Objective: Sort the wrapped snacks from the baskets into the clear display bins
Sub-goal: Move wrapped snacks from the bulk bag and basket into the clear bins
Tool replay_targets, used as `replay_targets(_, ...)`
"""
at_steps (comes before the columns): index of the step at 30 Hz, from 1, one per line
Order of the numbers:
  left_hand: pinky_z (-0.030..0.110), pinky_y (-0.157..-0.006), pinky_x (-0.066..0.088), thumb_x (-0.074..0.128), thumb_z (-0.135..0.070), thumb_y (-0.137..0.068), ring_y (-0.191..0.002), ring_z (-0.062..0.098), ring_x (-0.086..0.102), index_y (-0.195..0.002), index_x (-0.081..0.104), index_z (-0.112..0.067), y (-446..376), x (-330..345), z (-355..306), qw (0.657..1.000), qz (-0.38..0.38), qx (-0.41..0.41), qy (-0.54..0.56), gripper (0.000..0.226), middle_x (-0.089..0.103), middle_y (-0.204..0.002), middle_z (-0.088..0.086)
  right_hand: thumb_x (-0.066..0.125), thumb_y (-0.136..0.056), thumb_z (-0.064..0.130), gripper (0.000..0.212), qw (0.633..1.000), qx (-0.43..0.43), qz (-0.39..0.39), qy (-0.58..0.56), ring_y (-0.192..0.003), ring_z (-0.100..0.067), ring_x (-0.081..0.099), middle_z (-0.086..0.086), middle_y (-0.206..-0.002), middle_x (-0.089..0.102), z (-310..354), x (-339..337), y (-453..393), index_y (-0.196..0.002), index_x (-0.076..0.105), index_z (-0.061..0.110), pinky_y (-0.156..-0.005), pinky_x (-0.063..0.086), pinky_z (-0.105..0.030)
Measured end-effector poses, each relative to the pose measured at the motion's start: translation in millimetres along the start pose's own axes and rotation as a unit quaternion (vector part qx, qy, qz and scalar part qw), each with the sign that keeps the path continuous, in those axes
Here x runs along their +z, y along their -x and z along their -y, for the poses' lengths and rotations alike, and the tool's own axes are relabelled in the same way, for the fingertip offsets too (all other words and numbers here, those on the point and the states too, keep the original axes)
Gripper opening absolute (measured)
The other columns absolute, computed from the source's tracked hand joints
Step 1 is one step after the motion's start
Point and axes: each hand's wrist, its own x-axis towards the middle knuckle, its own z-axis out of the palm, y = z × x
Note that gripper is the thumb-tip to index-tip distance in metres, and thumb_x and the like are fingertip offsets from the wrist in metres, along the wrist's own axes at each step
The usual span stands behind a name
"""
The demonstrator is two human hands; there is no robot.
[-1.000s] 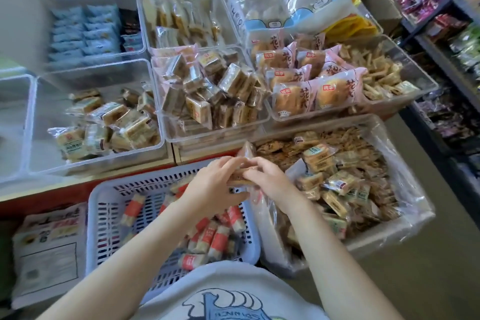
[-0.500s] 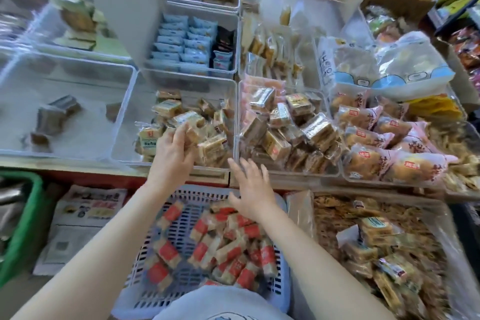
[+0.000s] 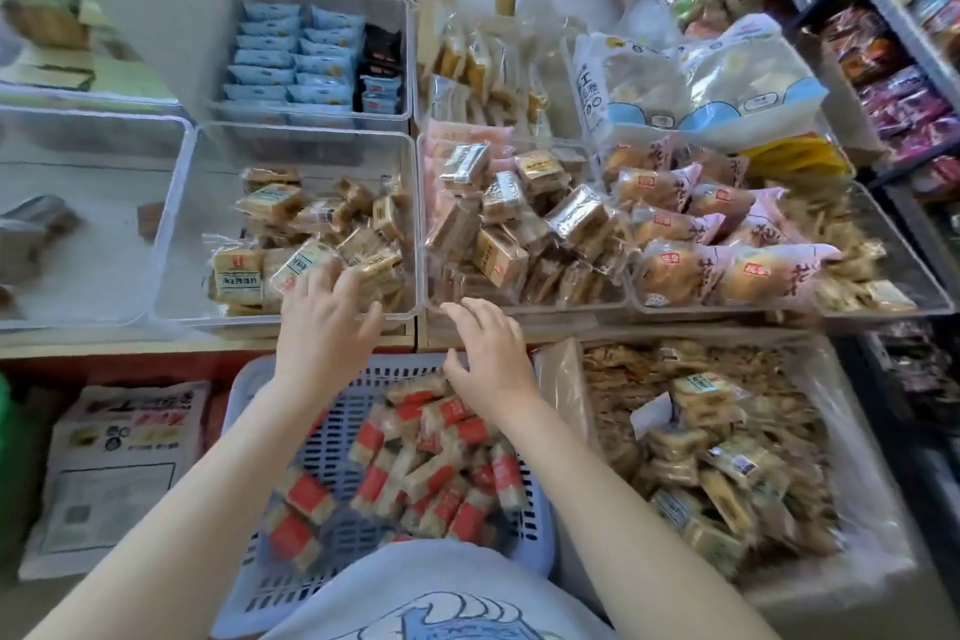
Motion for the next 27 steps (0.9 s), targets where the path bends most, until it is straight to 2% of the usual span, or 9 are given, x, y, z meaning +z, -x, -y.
replay_targets(2,0.037,-0.082,0.046,0.053,-0.031,-0.098,-0.106,0.026,0.057,-0.118,0.062,-0.013,7.6,1.8,-32.9,0.997,0.064,0.037,0.031,0.028,0.061,-0.117,0.006,0.054,-0.092,0.018,0.049,0.998,0.051,-0.038,-0.014,-0.137,-0.020,0.036,-0.002,-0.143,0.047,-20.8,-5.4,26.2,-0.141,0.051,0.018,-0.114,0.025,-0.039)
replay_targets(4,0.033,-0.069,0.050,0.046,-0.036,-0.101,-0.091,0.020,0.061,-0.110,0.061,-0.022,13.1,12.2,-65.2,0.979,0.194,0.060,0.013,0.022,0.064,-0.103,-0.003,0.055,-0.093,0.020,0.044,0.993,0.112,-0.049,-0.004,-0.132,-0.023,0.042,-0.004,-0.138,0.050,-53.7,-11.1,54.1,-0.136,0.055,0.016,-0.112,0.033,-0.044)
replay_targets(8,0.032,-0.067,0.049,0.044,-0.029,-0.101,-0.088,0.026,0.064,-0.101,0.062,-0.014,28.1,43.5,-128.9,0.936,0.313,0.153,-0.050,0.023,0.066,-0.097,0.003,0.063,-0.085,0.017,0.043,0.963,0.249,-0.097,0.038,-0.120,-0.033,0.050,-0.012,-0.127,0.055,-124.2,-27.3,112.3,-0.127,0.061,0.011,-0.100,0.042,-0.045)
replay_targets(12,0.036,-0.078,0.054,0.043,-0.029,-0.103,-0.097,0.022,0.064,-0.120,0.063,-0.019,48.4,68.6,-182.8,0.904,0.376,0.197,-0.058,0.028,0.067,-0.112,0.001,0.064,-0.086,0.026,0.051,0.921,0.375,-0.043,0.093,-0.125,-0.032,0.044,-0.011,-0.138,0.046,-177.7,-42.5,161.4,-0.134,0.050,0.020,-0.099,0.041,-0.043)
replay_targets(15,0.039,-0.074,0.057,0.043,-0.030,-0.104,-0.088,0.023,0.068,-0.123,0.061,-0.021,60.9,82.7,-207.6,0.888,0.395,0.222,-0.072,0.028,0.071,-0.104,0.004,0.066,-0.088,0.026,0.073,0.921,0.374,0.048,0.093,-0.139,-0.033,0.034,-0.010,-0.159,0.018,-206.4,-33.5,189.4,-0.150,0.028,0.033,-0.112,0.029,-0.047)
replay_targets(17,0.040,-0.076,0.056,0.044,-0.031,-0.103,-0.092,0.024,0.067,-0.124,0.061,-0.021,67.8,88.2,-219.4,0.883,0.401,0.228,-0.086,0.028,0.071,-0.106,0.005,0.063,-0.088,0.012,0.079,0.928,0.360,0.041,0.091,-0.140,-0.032,0.033,-0.009,-0.161,0.011,-216.6,-25.8,196.7,-0.151,0.023,0.038,-0.115,0.023,-0.047)
replay_targets(22,0.035,-0.081,0.055,0.045,-0.033,-0.102,-0.097,0.019,0.066,-0.125,0.060,-0.025,72.9,93.5,-229.1,0.884,0.403,0.216,-0.096,0.029,0.069,-0.113,0.000,0.063,-0.085,0.004,0.064,0.937,0.339,-0.044,0.065,-0.113,-0.030,0.050,-0.007,-0.137,0.036,-228.0,-26.8,193.5,-0.138,0.044,0.035,-0.098,0.039,-0.041)
replay_targets(25,0.032,-0.081,0.054,0.046,-0.034,-0.102,-0.097,0.017,0.066,-0.124,0.060,-0.026,72.7,94.1,-226.1,0.886,0.404,0.205,-0.097,0.027,0.068,-0.114,-0.002,0.066,-0.089,0.010,0.064,0.939,0.331,-0.073,0.054,-0.099,-0.027,0.053,-0.003,-0.116,0.045,-230.7,-29.4,198.7,-0.142,0.042,0.036,-0.081,0.043,-0.035)
replay_targets(27,0.030,-0.079,0.055,0.046,-0.034,-0.102,-0.096,0.014,0.066,-0.124,0.061,-0.029,72.7,94.8,-222.6,0.889,0.400,0.201,-0.096,0.027,0.069,-0.114,-0.004,0.065,-0.092,0.013,0.061,0.941,0.321,-0.084,0.064,-0.096,-0.024,0.053,-0.002,-0.115,0.050,-228.7,-30.4,199.8,-0.144,0.041,0.033,-0.079,0.040,-0.032)
